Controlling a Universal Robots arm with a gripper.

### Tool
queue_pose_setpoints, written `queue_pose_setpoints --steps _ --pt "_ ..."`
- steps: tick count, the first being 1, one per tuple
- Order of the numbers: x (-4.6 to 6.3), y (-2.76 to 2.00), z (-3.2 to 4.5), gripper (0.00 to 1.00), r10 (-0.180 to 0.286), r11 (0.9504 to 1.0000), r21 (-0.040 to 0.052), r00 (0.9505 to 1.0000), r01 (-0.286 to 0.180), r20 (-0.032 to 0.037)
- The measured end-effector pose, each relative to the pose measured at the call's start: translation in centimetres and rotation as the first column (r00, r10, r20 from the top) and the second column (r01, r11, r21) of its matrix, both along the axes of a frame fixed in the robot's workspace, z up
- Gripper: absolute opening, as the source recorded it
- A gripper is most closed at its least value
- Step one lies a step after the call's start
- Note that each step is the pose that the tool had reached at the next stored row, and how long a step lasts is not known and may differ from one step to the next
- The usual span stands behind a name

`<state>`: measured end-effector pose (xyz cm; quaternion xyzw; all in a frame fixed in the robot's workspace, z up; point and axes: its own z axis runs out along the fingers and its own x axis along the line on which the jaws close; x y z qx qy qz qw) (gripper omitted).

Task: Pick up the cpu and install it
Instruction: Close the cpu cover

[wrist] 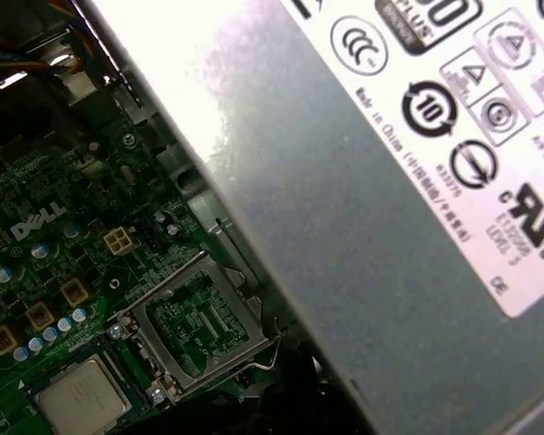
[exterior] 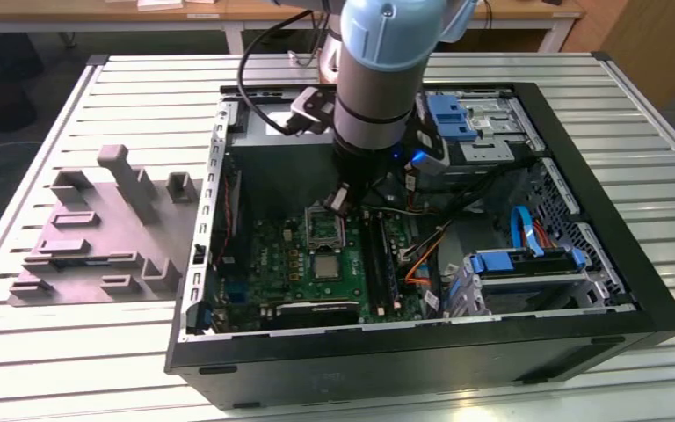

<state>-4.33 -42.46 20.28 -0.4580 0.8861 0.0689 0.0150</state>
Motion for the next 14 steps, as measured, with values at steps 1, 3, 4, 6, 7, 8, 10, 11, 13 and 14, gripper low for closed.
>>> queue_pose_setpoints --steps 1,3,4,6,7,8,10,11,13,14 --pt "0.0 0.02 0.06 0.11 0.000 1.0000 -0.0036 1.0000 0.000 0.0000" --pt "0.0 0.04 0.21 0.11 0.000 1.0000 -0.0097 1.0000 0.000 -0.0001" --pt "-0.1 0.06 0.29 0.11 0.000 0.9999 -0.0118 1.0000 0.000 -0.0001" --pt "-0.1 0.10 0.46 0.11 0.000 0.9999 -0.0153 1.0000 0.000 -0.0001" --pt "-0.1 0.12 0.55 0.11 0.000 0.9999 -0.0167 1.0000 0.000 -0.0001" --pt "-0.1 0.14 0.65 0.11 0.000 0.9998 -0.0187 1.0000 0.000 0.0000" --pt "-0.1 0.19 0.85 0.11 0.001 0.9997 -0.0247 1.0000 -0.001 0.0001" --pt "-0.1 0.21 0.96 0.11 0.001 0.9996 -0.0286 1.0000 -0.001 0.0000" --pt "-0.1 0.26 1.17 0.11 0.002 0.9993 -0.0377 1.0000 -0.002 -0.0001" --pt "-0.1 0.28 1.29 0.11 0.002 0.9991 -0.0421 1.0000 -0.002 -0.0001"
